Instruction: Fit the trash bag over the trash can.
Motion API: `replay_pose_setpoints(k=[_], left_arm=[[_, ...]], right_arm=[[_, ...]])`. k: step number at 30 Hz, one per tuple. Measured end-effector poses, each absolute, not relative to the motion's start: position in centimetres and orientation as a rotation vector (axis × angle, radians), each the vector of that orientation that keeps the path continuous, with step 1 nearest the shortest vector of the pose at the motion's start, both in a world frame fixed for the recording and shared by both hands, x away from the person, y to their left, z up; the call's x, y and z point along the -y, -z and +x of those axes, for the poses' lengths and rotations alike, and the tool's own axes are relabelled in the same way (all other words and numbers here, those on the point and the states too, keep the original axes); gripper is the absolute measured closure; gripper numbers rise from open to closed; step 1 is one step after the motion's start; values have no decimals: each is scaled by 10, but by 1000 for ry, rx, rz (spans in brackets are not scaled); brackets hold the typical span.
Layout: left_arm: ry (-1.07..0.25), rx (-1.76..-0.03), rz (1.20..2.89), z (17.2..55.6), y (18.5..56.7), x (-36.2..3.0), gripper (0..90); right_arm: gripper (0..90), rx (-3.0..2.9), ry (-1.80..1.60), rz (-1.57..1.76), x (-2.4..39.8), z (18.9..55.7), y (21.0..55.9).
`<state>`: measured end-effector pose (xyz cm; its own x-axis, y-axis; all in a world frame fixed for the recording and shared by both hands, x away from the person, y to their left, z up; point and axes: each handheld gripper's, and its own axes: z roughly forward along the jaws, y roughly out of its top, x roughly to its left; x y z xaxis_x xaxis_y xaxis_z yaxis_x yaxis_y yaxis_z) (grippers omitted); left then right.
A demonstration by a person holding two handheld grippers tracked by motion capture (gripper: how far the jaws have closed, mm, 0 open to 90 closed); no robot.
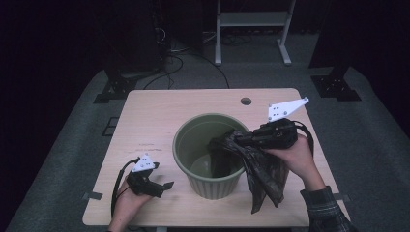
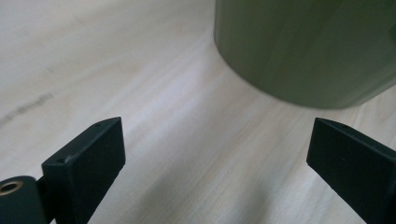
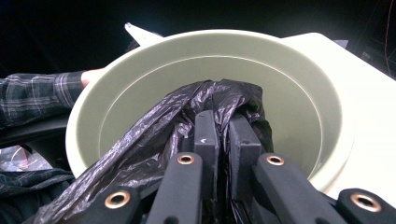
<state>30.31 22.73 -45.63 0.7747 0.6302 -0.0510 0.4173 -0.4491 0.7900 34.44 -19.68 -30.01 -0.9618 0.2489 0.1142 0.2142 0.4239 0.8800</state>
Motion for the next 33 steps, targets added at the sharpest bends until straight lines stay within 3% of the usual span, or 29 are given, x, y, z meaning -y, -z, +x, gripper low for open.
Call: replay_pose_setpoints(k=[9, 15, 17, 25, 33], left_arm=[[-304, -691, 2044, 293, 413, -229, 127], [-257, -601, 2031, 287, 386, -229, 328], [-260, -578, 2034, 285, 376, -227, 342], [-232, -497, 2013, 279, 338, -222, 574], [-241, -455, 2012, 284, 306, -210, 591]], right_arm=[[835, -2631, -1620, 420, 194, 347, 302], [835, -2644, -1612, 419, 193, 349, 303], [835, -2642, -1614, 420, 193, 350, 303], [835, -2649, -1610, 420, 192, 351, 302], [835, -2650, -1612, 421, 192, 352, 302]])
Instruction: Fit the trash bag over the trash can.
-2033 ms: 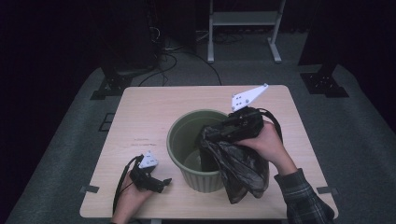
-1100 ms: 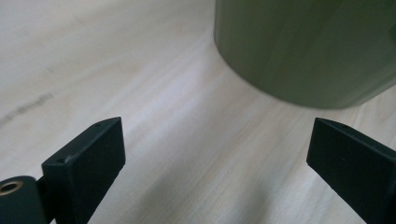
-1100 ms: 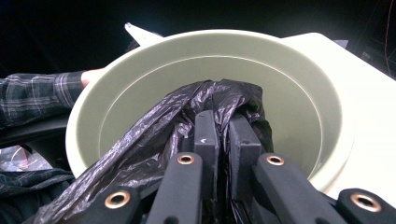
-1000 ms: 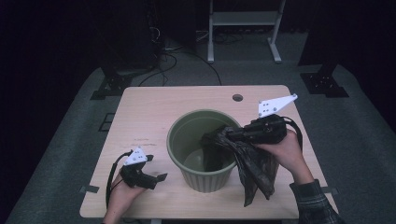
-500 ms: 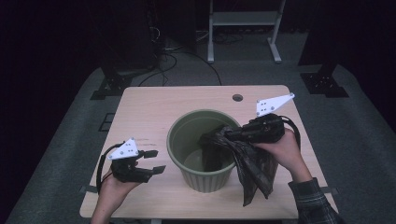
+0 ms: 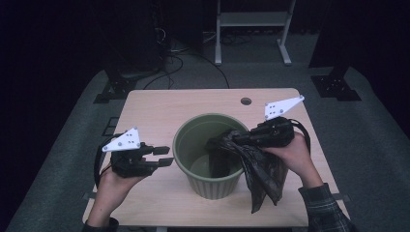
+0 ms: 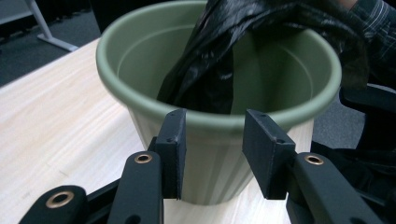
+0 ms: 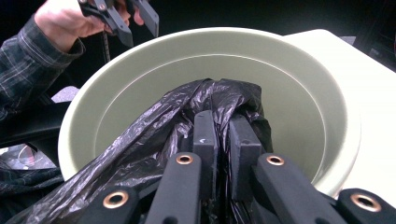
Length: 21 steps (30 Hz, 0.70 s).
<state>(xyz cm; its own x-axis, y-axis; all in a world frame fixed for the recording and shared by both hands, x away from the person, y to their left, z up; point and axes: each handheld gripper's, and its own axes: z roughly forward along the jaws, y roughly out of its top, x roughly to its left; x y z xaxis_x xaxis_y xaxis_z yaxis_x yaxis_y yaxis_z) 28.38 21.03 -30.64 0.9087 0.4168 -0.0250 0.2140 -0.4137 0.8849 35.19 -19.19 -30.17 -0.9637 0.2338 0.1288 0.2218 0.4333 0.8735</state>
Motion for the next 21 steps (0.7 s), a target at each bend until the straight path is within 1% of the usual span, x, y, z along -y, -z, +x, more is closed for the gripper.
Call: replay_pose_setpoints(k=[2, 4, 8, 21], left_arm=[[-250, -432, 2014, 285, 298, -205, 582], [-256, -410, 2017, 288, 292, -198, 553], [-262, -377, 2021, 295, 285, -184, 533], [-216, -327, 2053, 322, 283, -139, 492]], right_arm=[[836, -2648, -1611, 420, 191, 352, 301], [836, -2651, -1611, 415, 190, 353, 300], [841, -2661, -1609, 403, 186, 353, 299], [859, -2700, -1638, 344, 169, 357, 295]])
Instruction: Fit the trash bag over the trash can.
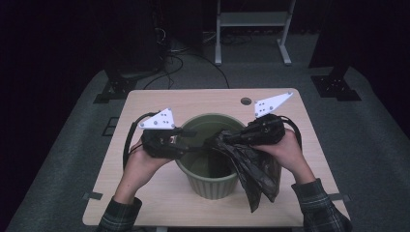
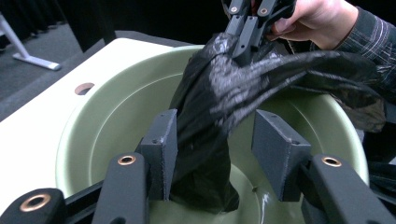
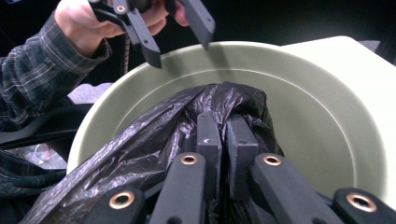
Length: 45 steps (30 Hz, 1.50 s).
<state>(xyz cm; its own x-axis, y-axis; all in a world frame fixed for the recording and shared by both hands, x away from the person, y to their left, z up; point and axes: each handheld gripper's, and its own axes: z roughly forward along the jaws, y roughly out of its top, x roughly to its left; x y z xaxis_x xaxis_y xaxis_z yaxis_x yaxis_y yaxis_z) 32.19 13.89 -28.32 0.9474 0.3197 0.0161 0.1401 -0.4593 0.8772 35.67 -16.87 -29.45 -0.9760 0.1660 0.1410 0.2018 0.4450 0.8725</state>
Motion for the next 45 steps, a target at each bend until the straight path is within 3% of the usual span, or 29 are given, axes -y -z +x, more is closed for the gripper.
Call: replay_pose_setpoints(k=[13, 15, 19, 22, 27, 33, 34, 37, 39, 45], left_arm=[[-175, -274, 2106, 332, 287, -114, 416], [-164, -258, 2118, 332, 288, -112, 469], [-145, -229, 2162, 332, 290, -109, 685], [-162, -256, 2168, 331, 292, -112, 835], [-183, -333, 2144, 332, 294, -127, 858], [-176, -363, 2127, 333, 296, -140, 857], [-173, -365, 2124, 333, 296, -140, 857], [-171, -362, 2126, 331, 298, -139, 857], [-166, -358, 2126, 329, 298, -139, 857], [-161, -326, 2134, 321, 296, -136, 848]], right_arm=[[859, 2602, 1624, -258, 160, 357, 290], [859, 2599, 1626, -247, 158, 357, 289], [852, 2605, 1623, -235, 153, 356, 289], [727, 2621, 1629, -267, 153, 356, 289], [605, 2628, 1667, -330, 170, 356, 290], [570, 2617, 1687, -381, 194, 353, 295], [595, 2624, 1688, -395, 196, 352, 296], [811, 2660, 1659, -411, 198, 352, 300], [870, 2684, 1652, -431, 198, 353, 300], [899, 2752, 1672, -524, 190, 367, 299]])
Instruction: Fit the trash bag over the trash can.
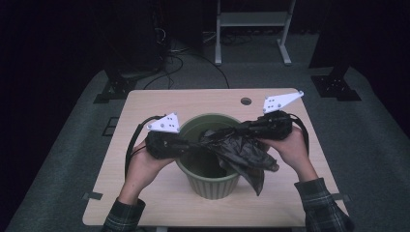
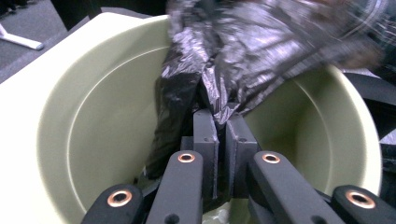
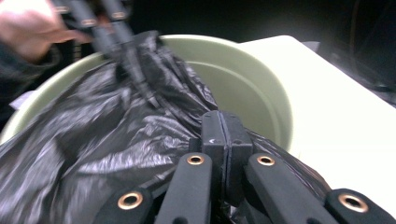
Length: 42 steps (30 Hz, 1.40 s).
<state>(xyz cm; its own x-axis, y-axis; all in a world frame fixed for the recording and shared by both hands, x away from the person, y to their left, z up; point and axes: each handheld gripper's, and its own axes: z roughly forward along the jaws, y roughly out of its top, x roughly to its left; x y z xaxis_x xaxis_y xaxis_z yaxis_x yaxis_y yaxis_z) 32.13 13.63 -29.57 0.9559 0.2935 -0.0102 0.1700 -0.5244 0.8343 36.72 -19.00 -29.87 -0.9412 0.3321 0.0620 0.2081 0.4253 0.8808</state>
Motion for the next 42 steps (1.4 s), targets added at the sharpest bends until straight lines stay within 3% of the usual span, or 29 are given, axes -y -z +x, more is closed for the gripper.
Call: replay_pose_setpoints(k=[4, 8, 11, 15, 23, 25, 27, 29, 32, 42], left_arm=[[-156, -300, 2154, 318, 296, -131, 813], [-231, -302, 2151, 313, 296, -130, 536], [-299, -324, 2116, 314, 292, -136, 378], [-362, -318, 2087, 317, 285, -142, 333], [-368, -277, 2135, 328, 277, -123, 336], [-358, -261, 2159, 330, 280, -117, 379], [-340, -256, 2173, 330, 283, -113, 527], [-331, -282, 2179, 331, 284, -113, 677], [-320, -348, 2175, 333, 286, -117, 781], [-355, -462, 2137, 332, 289, -139, 793]], right_arm=[[899, -2529, -1547, 501, 179, 379, 300], [899, -2542, -1547, 479, 170, 383, 303], [898, -2549, -1549, 463, 170, 383, 305], [899, -2548, -1572, 442, 172, 382, 305], [895, -2556, -1604, 396, 170, 381, 304], [895, -2555, -1615, 380, 168, 380, 303], [880, -2554, -1616, 369, 167, 379, 302], [797, -2543, -1612, 371, 167, 378, 301], [705, -2530, -1605, 390, 172, 375, 299], [591, -2449, -1617, 482, 223, 360, 290]])
